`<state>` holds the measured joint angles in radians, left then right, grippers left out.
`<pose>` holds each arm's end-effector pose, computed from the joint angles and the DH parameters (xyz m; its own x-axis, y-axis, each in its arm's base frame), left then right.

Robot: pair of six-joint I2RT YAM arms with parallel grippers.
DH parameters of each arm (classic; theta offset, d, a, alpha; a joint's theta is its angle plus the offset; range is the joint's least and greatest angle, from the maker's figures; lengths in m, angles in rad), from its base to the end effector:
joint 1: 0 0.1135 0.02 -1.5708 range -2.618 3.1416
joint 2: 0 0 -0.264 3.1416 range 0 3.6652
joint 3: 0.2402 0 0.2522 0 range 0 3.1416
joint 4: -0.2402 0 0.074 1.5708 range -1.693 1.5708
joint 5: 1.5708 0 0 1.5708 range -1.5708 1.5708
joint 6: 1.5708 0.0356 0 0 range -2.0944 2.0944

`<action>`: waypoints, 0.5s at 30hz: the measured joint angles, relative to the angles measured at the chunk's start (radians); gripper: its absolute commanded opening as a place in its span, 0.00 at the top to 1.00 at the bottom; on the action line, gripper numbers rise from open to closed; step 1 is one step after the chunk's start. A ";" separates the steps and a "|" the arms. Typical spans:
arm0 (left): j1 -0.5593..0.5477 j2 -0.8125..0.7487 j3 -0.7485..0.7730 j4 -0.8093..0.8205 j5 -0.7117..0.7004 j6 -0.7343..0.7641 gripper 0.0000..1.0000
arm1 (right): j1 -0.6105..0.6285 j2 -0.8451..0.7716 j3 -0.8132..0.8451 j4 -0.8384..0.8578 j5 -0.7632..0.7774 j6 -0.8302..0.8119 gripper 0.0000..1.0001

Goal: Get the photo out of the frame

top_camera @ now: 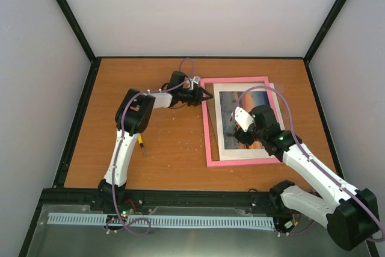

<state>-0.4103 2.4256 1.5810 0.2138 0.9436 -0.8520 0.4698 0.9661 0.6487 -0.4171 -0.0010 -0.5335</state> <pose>0.4501 -0.2272 0.0875 -0.9836 -0.0538 -0.1724 0.1419 0.3597 -0.9222 0.1807 0.0918 0.2378 -0.2840 -0.7145 -0.6394 -0.6943 0.6132 -0.3768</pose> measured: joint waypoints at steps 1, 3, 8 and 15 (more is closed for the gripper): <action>-0.007 0.007 0.025 -0.010 -0.056 0.013 0.53 | 0.000 0.005 0.011 -0.009 -0.002 0.002 0.21; -0.018 -0.002 0.037 -0.023 -0.141 0.038 0.51 | 0.000 0.005 0.038 -0.020 -0.005 0.006 0.20; -0.016 -0.090 -0.003 -0.105 -0.354 0.095 0.45 | -0.003 -0.008 0.084 0.021 0.016 0.027 0.19; -0.027 -0.300 -0.093 -0.232 -0.640 0.156 0.45 | -0.005 0.040 0.038 0.081 0.081 0.057 0.19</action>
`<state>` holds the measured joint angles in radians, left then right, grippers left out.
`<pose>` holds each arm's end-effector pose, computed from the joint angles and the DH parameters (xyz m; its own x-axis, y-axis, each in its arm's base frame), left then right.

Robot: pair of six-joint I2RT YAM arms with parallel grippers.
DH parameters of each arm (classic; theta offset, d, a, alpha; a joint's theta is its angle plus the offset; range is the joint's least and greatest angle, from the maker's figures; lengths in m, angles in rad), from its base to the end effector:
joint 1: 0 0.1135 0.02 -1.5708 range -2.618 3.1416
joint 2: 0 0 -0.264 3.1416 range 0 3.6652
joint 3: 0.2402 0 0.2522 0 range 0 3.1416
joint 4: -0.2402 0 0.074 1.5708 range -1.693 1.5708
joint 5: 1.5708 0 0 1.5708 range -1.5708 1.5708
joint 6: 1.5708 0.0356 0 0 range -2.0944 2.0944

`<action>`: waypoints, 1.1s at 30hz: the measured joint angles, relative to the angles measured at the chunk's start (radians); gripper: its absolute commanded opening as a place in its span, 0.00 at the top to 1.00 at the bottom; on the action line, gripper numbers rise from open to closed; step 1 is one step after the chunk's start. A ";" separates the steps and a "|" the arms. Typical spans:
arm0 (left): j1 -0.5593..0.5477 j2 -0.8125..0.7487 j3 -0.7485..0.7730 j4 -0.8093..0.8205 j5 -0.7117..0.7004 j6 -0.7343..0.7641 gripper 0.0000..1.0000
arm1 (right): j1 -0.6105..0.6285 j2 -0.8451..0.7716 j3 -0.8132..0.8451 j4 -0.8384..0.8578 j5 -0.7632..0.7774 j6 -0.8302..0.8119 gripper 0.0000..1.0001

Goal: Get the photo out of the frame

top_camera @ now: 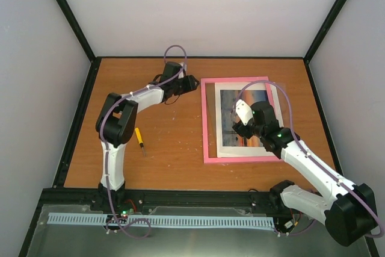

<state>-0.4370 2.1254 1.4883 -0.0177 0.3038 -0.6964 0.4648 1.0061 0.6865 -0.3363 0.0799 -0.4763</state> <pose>0.4279 -0.2116 0.1747 -0.8202 -0.2924 -0.4916 0.1208 0.7515 -0.6486 0.1952 0.0947 0.2497 -0.3056 -0.6645 -0.6820 -0.5968 0.6918 -0.4066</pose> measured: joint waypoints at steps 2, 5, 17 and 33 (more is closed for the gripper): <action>-0.018 -0.058 -0.032 -0.022 -0.070 0.013 0.45 | 0.000 0.008 -0.005 -0.001 0.003 0.008 0.19; -0.061 -0.119 -0.081 -0.058 -0.157 0.027 0.46 | 0.000 0.008 -0.005 0.002 0.005 0.019 0.20; -0.315 -0.187 -0.204 -0.225 -0.439 0.025 0.48 | -0.002 0.008 -0.040 0.125 0.245 0.082 0.20; -0.406 -0.084 -0.131 -0.346 -0.530 -0.023 0.57 | -0.039 0.056 -0.042 0.153 0.302 0.103 0.21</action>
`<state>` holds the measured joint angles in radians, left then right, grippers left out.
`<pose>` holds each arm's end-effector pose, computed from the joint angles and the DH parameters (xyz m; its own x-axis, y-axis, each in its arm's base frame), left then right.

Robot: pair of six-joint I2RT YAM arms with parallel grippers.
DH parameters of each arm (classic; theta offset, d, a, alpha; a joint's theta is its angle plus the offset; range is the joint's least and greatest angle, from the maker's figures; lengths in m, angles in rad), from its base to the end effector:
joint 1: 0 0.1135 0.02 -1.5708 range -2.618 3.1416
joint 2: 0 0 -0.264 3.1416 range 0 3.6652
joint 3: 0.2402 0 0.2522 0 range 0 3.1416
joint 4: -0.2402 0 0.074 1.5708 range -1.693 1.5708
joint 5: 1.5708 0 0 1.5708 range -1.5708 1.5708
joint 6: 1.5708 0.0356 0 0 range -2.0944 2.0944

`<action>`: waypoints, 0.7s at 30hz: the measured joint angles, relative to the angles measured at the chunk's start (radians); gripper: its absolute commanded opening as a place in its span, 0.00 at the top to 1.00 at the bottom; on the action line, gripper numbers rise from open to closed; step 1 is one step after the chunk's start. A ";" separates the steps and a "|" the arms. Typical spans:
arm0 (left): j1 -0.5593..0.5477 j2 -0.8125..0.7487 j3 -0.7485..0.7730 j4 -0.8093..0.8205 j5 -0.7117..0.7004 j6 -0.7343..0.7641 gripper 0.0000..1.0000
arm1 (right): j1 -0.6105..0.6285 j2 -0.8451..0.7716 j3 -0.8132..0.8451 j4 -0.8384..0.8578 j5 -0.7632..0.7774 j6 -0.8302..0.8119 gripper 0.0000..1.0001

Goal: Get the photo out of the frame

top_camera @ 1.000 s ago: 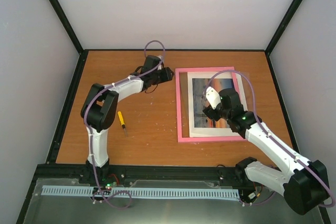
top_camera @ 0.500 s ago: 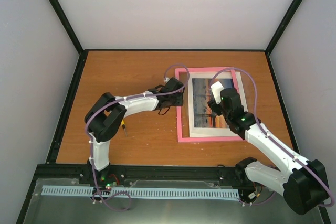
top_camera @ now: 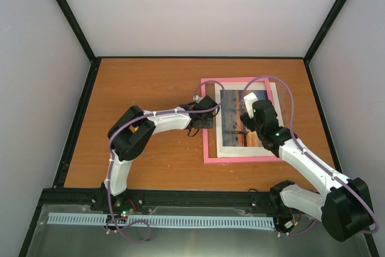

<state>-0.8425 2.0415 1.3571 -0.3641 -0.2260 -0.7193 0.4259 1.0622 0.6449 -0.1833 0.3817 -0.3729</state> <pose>0.2866 -0.3094 0.1462 -0.8641 0.0042 -0.5032 0.1111 0.9769 -0.1826 0.2131 0.0821 0.2392 -0.4416 -0.5716 -0.6916 -0.2839 0.8202 -0.4966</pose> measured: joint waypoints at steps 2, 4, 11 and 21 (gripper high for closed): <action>0.000 0.000 0.000 0.000 0.000 -0.005 0.59 | -0.001 0.001 0.000 0.000 0.000 0.000 0.21; 0.000 0.000 0.000 0.000 0.001 -0.007 0.62 | -0.002 0.002 0.000 0.000 0.000 0.000 0.21; 0.000 0.009 0.000 0.003 0.002 -0.016 0.71 | -0.008 0.008 0.000 -0.001 -0.002 0.000 0.21; 0.003 0.052 0.063 -0.019 -0.067 -0.064 0.94 | -0.011 0.013 0.000 -0.005 -0.004 -0.001 0.20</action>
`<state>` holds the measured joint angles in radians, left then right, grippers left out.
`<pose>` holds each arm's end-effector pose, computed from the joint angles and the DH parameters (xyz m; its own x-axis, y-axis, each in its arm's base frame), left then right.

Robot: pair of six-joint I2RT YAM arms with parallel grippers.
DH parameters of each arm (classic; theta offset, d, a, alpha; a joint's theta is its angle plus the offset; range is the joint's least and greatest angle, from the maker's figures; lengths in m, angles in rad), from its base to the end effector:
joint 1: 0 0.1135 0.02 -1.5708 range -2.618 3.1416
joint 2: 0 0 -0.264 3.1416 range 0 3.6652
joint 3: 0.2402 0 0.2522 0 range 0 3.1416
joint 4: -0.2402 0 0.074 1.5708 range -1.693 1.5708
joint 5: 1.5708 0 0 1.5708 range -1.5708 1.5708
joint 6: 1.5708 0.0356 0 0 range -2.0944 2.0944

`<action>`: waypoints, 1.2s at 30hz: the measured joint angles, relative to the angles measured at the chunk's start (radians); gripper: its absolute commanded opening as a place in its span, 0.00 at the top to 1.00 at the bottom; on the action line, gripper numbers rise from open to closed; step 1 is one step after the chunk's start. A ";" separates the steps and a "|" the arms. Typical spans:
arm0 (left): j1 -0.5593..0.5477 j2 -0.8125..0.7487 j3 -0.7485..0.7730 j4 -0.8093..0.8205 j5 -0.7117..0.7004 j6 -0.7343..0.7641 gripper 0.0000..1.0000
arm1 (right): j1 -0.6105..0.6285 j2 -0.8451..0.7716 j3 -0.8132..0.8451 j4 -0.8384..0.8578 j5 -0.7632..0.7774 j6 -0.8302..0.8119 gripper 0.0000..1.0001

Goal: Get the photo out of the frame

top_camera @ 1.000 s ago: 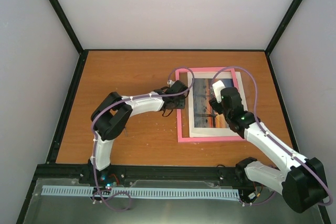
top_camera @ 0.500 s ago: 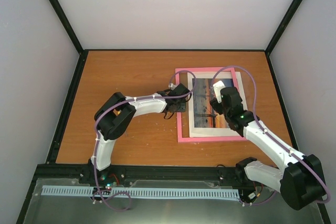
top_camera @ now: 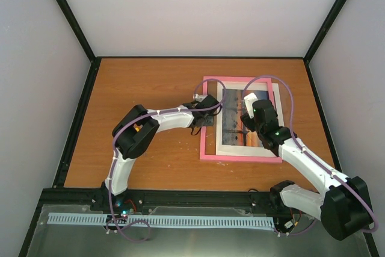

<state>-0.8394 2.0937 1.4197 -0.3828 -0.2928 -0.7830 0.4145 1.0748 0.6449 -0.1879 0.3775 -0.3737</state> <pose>0.2974 -0.3160 0.1421 -0.8480 -0.0662 -0.5258 0.0276 0.9853 -0.1687 0.2152 0.0803 0.2361 -0.4573 -0.5720 -0.6810 -0.2860 0.8196 -0.4964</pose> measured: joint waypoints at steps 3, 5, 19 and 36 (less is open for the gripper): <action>0.000 0.000 0.000 -0.001 -0.019 -0.013 0.99 | 0.000 0.000 0.000 -0.002 -0.001 -0.001 0.20; 0.000 0.000 0.000 -0.002 -0.030 -0.023 0.99 | 0.000 0.002 0.000 -0.003 -0.001 -0.002 0.20; 0.040 -0.108 -0.078 0.014 -0.034 -0.041 0.99 | -0.001 0.003 0.000 -0.004 -0.014 -0.003 0.20; 0.401 -0.332 -0.352 0.101 0.052 0.254 0.99 | -0.001 0.003 0.000 -0.007 -0.020 -0.003 0.20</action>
<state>-0.4385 1.7618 1.0672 -0.2821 -0.2409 -0.5293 0.4137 1.0779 0.6449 -0.1947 0.3576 -0.3771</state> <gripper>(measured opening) 0.213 0.802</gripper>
